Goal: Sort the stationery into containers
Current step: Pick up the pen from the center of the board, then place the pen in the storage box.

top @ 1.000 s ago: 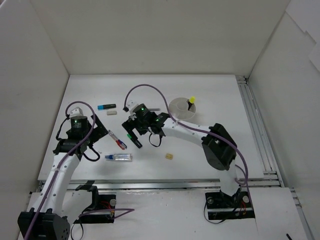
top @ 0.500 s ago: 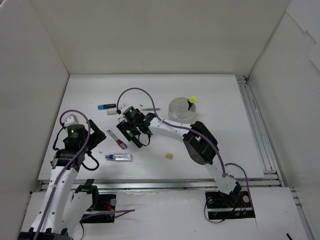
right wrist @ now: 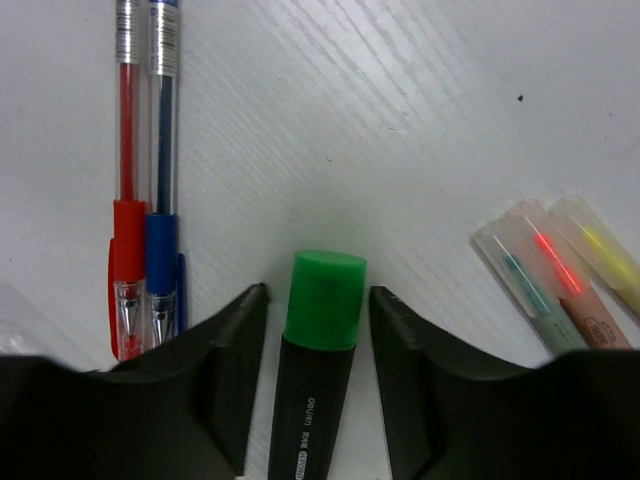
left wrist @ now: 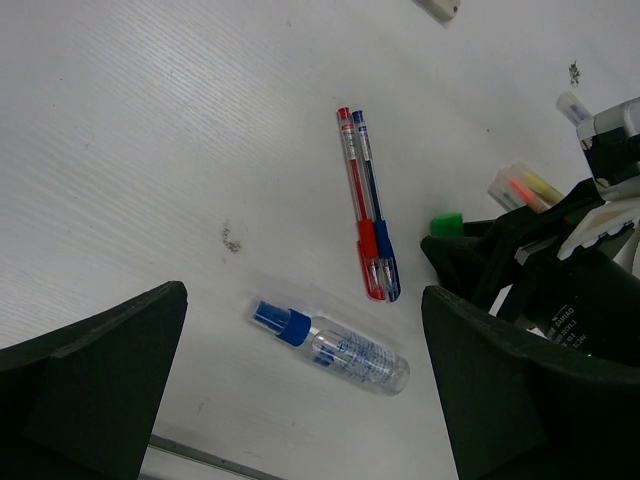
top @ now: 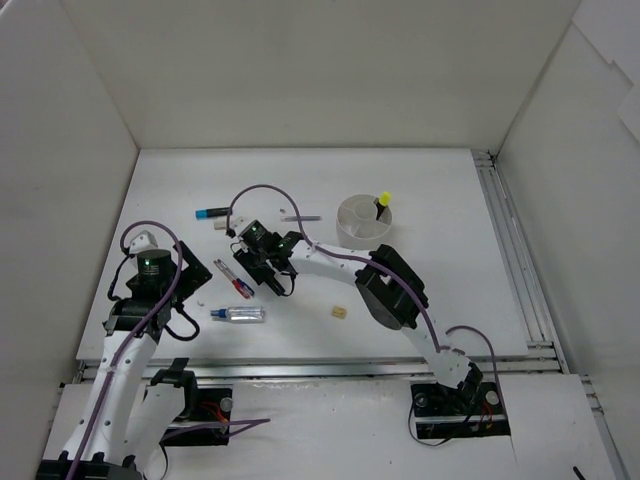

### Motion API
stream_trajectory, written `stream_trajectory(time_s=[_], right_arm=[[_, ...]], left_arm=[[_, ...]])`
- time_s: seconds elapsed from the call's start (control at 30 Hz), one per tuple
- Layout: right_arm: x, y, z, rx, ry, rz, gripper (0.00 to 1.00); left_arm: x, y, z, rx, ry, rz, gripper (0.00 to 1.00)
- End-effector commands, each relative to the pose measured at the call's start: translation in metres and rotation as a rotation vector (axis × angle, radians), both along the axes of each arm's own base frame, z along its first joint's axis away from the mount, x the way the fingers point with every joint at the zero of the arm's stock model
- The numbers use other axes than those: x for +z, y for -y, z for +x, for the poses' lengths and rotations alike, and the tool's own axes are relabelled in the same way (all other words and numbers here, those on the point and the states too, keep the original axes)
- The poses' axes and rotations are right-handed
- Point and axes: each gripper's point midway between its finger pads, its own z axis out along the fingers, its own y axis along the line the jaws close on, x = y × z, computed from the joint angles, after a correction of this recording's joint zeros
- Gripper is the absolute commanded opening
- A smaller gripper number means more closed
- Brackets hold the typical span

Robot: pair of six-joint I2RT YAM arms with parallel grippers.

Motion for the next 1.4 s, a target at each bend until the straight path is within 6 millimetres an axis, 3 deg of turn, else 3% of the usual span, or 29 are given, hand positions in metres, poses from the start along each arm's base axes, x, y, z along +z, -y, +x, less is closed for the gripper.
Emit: stream_trajectory(time_s=[0.0, 0.07, 0.2, 0.3, 0.4, 0.5, 0.53, 0.57, 0.6, 0.63, 0.67, 0.7, 0.77, 0.93, 1.0, 1.07, 1.1, 1.2, 1.27, 1.37], right_arm=[[0.025, -0.016, -0.001, 0.013, 0.005, 0.063, 0.35], [0.029, -0.016, 0.001, 0.007, 0.011, 0.070, 0.18], [0.042, -0.015, 0.003, -0.002, 0.040, 0.076, 0.03], [0.061, -0.013, 0.009, -0.020, 0.084, 0.088, 0.00], [0.091, -0.013, 0.015, -0.025, 0.142, 0.130, 0.00], [0.135, -0.012, 0.019, -0.037, 0.217, 0.254, 0.00], [0.152, 0.000, 0.021, -0.054, 0.245, 0.315, 0.00], [0.180, -0.010, 0.021, -0.039, 0.273, 0.454, 0.00], [0.194, -0.003, 0.024, -0.044, 0.283, 0.518, 0.00], [0.209, 0.021, 0.030, -0.070, 0.299, 0.576, 0.00], [0.233, 0.021, 0.031, -0.052, 0.324, 0.690, 0.00], [0.244, 0.042, 0.046, -0.076, 0.352, 0.725, 0.00], [0.276, 0.066, 0.048, -0.053, 0.436, 0.820, 0.00], [0.320, 0.138, 0.068, -0.088, 0.650, 0.867, 0.00], [0.328, 0.170, 0.083, -0.135, 0.701, 0.871, 0.00], [0.336, 0.187, 0.084, -0.125, 0.729, 0.913, 0.00], [0.337, 0.206, 0.093, -0.146, 0.752, 0.915, 0.00], [0.335, 0.233, 0.098, -0.129, 0.806, 0.941, 0.00], [0.341, 0.241, 0.096, -0.080, 0.895, 0.943, 0.00], [0.332, 0.253, 0.100, -0.051, 0.981, 0.912, 0.00]], left_arm=[[0.015, -0.006, 0.009, 0.035, 0.057, 0.007, 0.99], [0.014, -0.007, 0.009, 0.039, 0.054, 0.011, 0.99], [0.014, -0.007, 0.010, 0.042, 0.053, 0.013, 0.99], [0.014, -0.007, 0.010, 0.041, 0.054, 0.014, 0.99], [0.014, -0.007, 0.011, 0.040, 0.055, 0.015, 0.99], [0.015, -0.007, 0.011, 0.038, 0.056, 0.017, 0.99], [0.016, -0.007, 0.012, 0.038, 0.059, 0.017, 1.00], [0.017, -0.008, 0.012, 0.038, 0.062, 0.019, 0.99], [0.018, -0.007, 0.013, 0.037, 0.067, 0.018, 0.99], [0.019, -0.007, 0.013, 0.034, 0.069, 0.021, 0.99], [0.020, -0.007, 0.014, 0.031, 0.073, 0.018, 0.99], [0.022, -0.006, 0.015, 0.024, 0.079, 0.018, 0.99], [0.027, -0.004, 0.018, 0.009, 0.100, 0.020, 0.99], [0.040, 0.006, 0.030, -0.082, 0.162, 0.024, 1.00], [0.045, 0.010, 0.036, -0.106, 0.188, 0.024, 0.99], [0.051, 0.018, 0.042, -0.165, 0.219, 0.018, 0.99], [0.052, 0.022, 0.042, -0.190, 0.227, 0.011, 0.99], [0.057, 0.028, 0.044, -0.241, 0.259, 0.019, 0.99], [0.058, 0.029, 0.045, -0.251, 0.274, 0.021, 0.99], [0.059, 0.031, 0.045, -0.277, 0.282, 0.034, 0.99]])
